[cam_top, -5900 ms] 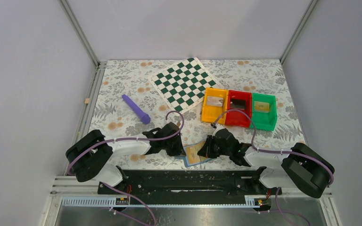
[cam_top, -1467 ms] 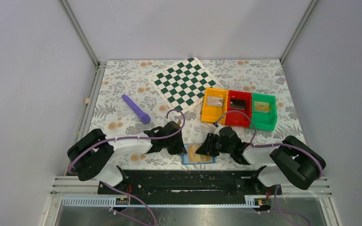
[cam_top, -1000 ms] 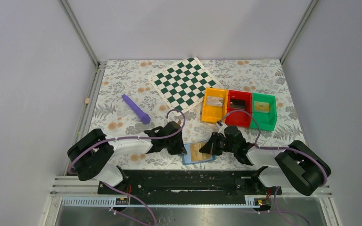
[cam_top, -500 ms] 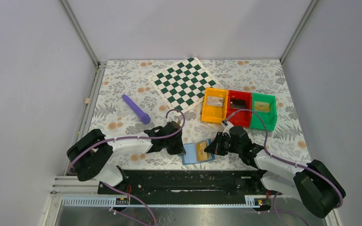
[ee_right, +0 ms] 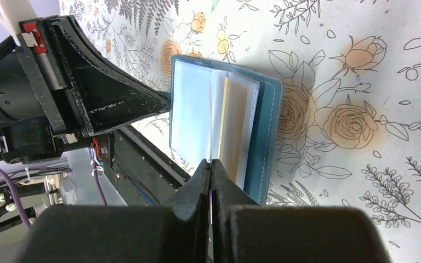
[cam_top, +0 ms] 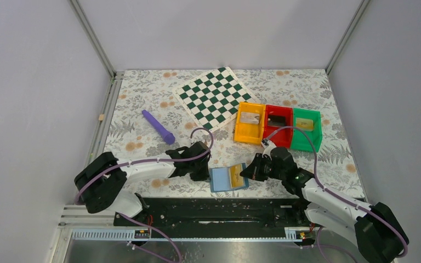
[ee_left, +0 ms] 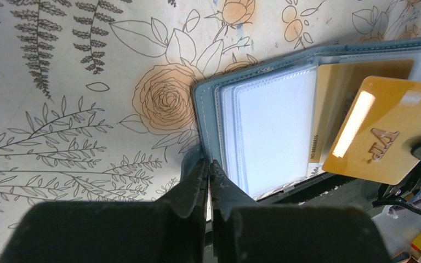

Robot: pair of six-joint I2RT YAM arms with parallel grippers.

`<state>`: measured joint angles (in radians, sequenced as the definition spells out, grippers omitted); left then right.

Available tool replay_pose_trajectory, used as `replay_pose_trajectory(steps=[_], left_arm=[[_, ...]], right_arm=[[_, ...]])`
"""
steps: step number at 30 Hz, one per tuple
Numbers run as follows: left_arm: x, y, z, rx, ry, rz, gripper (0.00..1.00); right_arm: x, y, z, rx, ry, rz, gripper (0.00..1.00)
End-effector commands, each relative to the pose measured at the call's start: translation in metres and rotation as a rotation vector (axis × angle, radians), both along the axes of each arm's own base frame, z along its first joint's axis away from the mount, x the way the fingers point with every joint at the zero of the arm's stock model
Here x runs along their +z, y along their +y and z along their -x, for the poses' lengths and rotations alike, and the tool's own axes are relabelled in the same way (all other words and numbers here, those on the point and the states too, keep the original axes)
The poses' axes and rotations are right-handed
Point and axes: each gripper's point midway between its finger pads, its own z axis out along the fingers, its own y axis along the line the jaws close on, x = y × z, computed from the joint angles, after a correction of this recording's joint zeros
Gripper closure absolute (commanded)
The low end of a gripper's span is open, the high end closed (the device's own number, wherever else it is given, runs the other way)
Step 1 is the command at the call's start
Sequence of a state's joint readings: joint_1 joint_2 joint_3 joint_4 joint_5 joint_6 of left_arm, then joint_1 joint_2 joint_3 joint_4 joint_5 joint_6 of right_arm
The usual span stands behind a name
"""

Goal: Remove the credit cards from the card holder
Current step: Place the credit card in the storage box.

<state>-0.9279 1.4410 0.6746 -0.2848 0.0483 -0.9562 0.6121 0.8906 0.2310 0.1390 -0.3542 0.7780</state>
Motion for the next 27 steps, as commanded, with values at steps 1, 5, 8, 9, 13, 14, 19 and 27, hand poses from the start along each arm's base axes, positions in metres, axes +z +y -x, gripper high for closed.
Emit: replay_pose_trajectory(steps=[1,5,8,9,13,14,19,27], left_arm=[[0.034,-0.012,-0.015,-0.003,-0.078,0.061,0.95],[0.050,-0.016,-0.019,-0.015,-0.111,0.087,0.92],[0.064,-0.019,-0.023,-0.041,-0.157,0.110,0.88],[0.070,-0.020,-0.025,-0.057,-0.177,0.120,0.85],[0.098,-0.020,-0.033,-0.125,-0.264,0.169,0.71],[0.105,-0.019,-0.034,-0.142,-0.284,0.186,0.68],[0.137,-0.026,-0.025,-0.281,-0.362,0.321,0.56],[0.159,-0.049,0.013,-0.529,-0.331,0.522,0.50]], right_arm=[[0.019,-0.002,-0.009,-0.022,-0.042,0.006,1.00],[0.029,-0.002,-0.013,-0.027,-0.069,0.005,1.00],[0.039,0.000,-0.014,-0.012,-0.089,-0.009,1.00],[0.044,0.002,-0.013,0.001,-0.099,-0.017,1.00],[0.064,0.010,-0.006,0.098,-0.160,-0.053,1.00],[0.069,0.012,-0.002,0.133,-0.179,-0.065,1.00],[0.078,0.016,0.018,0.275,-0.219,-0.090,1.00],[0.106,0.031,0.041,0.453,-0.271,-0.240,1.00]])
